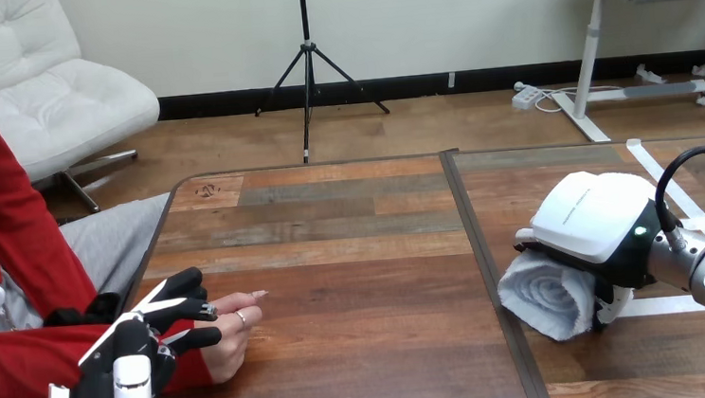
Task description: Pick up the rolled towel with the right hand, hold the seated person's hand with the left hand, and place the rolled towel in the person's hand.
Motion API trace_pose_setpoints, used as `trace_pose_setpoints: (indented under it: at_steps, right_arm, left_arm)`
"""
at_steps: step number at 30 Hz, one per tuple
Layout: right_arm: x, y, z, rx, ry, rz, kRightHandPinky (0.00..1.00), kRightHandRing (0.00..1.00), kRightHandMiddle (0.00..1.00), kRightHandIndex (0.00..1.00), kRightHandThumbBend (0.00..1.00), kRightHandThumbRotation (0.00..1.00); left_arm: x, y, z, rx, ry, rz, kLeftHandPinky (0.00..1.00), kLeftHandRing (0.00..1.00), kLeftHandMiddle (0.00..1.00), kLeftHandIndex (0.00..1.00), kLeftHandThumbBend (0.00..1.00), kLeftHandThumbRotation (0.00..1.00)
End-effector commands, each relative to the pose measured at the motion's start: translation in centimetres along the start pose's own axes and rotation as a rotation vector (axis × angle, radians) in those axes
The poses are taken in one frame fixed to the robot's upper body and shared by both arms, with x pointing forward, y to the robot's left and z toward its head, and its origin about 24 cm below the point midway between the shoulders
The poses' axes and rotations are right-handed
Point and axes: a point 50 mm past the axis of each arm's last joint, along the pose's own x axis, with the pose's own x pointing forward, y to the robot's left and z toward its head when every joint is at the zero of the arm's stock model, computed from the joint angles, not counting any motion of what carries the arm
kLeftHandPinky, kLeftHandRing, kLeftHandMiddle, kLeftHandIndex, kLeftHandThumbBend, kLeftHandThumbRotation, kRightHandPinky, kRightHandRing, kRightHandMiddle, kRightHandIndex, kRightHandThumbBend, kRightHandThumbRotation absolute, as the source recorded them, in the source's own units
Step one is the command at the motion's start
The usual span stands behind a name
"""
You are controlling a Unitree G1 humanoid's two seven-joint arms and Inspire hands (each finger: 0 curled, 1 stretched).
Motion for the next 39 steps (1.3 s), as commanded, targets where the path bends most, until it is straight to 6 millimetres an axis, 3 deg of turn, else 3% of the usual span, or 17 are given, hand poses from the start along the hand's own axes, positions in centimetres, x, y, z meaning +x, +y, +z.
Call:
trace_pose_setpoints:
  at_steps: [1,6,10,17,39]
  right_arm:
    - [0.5,0.6,1.9,0.062,-0.023,-0.030,0.52,0.59,0.65,0.71,1.00,0.19]
    - [0.5,0.6,2.2,0.096,-0.030,-0.045,0.44,0.49,0.55,0.61,1.00,0.10]
    - [0.5,0.6,2.2,0.105,-0.036,-0.045,0.39,0.43,0.49,0.52,0.92,0.03]
    - [0.5,0.5,2.1,0.104,-0.037,-0.036,0.36,0.41,0.47,0.45,0.81,0.01]
    - [1.0,-0.5,0.8,0.188,0.023,0.034,0.34,0.43,0.48,0.43,0.75,0.00]
  left_arm:
    - [1.6,-0.9,0.7,-0.051,-0.103,0.034,0.60,0.76,0.77,0.52,0.45,1.00]
    - [1.6,-0.9,0.7,-0.055,-0.105,0.038,0.59,0.76,0.78,0.52,0.45,1.00]
    - [1.6,-0.9,0.7,-0.063,-0.107,0.041,0.59,0.76,0.77,0.52,0.46,1.00]
    - [1.6,-0.7,0.8,-0.068,-0.112,0.049,0.60,0.77,0.77,0.52,0.46,1.00]
    - [1.7,-0.4,0.6,-0.073,-0.116,0.050,0.62,0.77,0.76,0.52,0.46,1.00]
